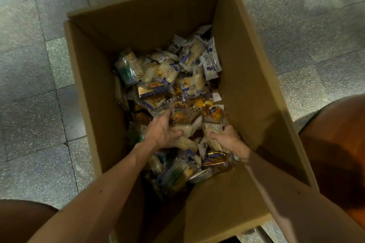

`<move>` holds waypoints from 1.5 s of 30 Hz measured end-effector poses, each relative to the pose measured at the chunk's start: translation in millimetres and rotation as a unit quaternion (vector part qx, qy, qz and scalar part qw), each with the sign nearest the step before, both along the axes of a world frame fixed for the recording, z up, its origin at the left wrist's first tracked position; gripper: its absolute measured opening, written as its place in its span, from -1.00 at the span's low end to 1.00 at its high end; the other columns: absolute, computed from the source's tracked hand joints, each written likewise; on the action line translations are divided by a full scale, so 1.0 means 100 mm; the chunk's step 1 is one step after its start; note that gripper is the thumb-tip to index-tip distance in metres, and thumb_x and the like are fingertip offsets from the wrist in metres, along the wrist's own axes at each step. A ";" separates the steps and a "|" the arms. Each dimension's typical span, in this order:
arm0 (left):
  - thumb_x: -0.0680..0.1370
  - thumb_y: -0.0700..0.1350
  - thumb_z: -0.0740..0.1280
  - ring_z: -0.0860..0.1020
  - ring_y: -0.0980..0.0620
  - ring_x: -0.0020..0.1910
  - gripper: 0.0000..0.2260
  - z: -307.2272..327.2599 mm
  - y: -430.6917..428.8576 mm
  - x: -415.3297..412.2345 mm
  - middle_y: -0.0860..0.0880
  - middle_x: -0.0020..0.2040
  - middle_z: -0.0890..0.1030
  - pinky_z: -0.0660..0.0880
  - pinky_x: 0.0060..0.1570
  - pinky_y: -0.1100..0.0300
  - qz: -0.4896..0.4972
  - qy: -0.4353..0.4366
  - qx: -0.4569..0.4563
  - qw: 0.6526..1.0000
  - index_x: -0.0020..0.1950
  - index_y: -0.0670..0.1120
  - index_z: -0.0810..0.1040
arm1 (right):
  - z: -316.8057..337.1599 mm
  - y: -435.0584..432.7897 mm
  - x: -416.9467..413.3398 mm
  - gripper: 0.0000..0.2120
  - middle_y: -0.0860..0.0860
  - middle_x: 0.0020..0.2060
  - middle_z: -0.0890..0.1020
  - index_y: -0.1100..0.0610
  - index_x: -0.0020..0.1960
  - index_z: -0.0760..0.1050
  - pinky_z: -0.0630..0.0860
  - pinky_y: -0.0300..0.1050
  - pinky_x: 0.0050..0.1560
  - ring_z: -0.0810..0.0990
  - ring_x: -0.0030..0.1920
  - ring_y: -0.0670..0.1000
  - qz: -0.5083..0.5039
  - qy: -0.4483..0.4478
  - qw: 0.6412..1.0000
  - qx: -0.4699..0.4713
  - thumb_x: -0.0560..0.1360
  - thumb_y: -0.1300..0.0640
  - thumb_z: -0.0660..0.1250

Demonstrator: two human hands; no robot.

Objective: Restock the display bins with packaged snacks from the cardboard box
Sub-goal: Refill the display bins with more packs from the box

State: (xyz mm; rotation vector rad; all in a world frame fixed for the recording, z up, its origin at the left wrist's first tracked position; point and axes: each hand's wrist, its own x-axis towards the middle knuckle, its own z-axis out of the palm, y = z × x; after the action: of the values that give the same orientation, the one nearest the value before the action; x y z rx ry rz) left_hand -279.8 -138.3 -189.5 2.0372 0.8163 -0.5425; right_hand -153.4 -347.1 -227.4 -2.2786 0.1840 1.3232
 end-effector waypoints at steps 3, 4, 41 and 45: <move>0.40 0.09 0.54 0.58 0.05 0.03 -0.49 0.28 0.09 0.01 0.08 0.05 0.59 0.55 0.11 0.09 0.022 -0.063 -0.017 0.998 0.24 -0.01 0.43 | 0.19 0.00 -0.01 -0.53 0.04 0.08 0.63 0.15 0.21 0.51 0.49 -0.09 0.19 0.58 0.10 0.05 -0.024 0.014 0.999 0.017 0.40 0.04 0.58; 0.39 0.11 0.55 0.59 0.07 0.03 -0.47 0.37 0.12 0.01 0.09 0.06 0.61 0.57 0.10 0.08 0.039 -0.079 -0.033 0.996 0.24 0.00 0.44 | 0.29 0.00 -0.02 -0.52 0.04 0.08 0.62 0.16 0.20 0.48 0.49 -0.08 0.21 0.57 0.10 0.04 -0.034 0.017 0.999 0.029 0.40 0.03 0.58; 0.35 -0.05 0.57 0.67 -0.15 0.09 -0.54 3.67 -0.96 -4.69 -0.15 0.05 0.72 0.56 0.21 -0.09 0.650 -0.366 -0.108 0.657 0.19 -0.19 0.61 | 3.77 1.10 -4.02 -0.43 0.26 0.11 0.68 0.25 0.06 0.70 0.65 0.07 -0.04 0.70 0.05 0.20 0.268 0.495 0.730 0.387 0.51 -0.23 0.23; 0.36 -0.14 0.57 0.72 -0.06 -0.10 -0.57 3.66 -1.18 -5.47 -0.13 -0.05 0.73 0.64 -0.17 0.11 0.723 -0.390 -0.071 0.566 0.17 -0.20 0.58 | 3.77 1.22 -4.91 -0.40 0.23 0.04 0.70 0.22 -0.03 0.73 0.65 0.06 -0.03 0.72 -0.02 0.17 0.329 0.486 0.749 0.307 0.65 -0.15 0.04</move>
State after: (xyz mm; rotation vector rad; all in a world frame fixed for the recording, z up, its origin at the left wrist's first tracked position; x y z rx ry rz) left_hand -826.7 -256.0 177.0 0.6533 1.3824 1.1206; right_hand -644.3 -225.2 149.9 -0.9156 -0.6903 2.3749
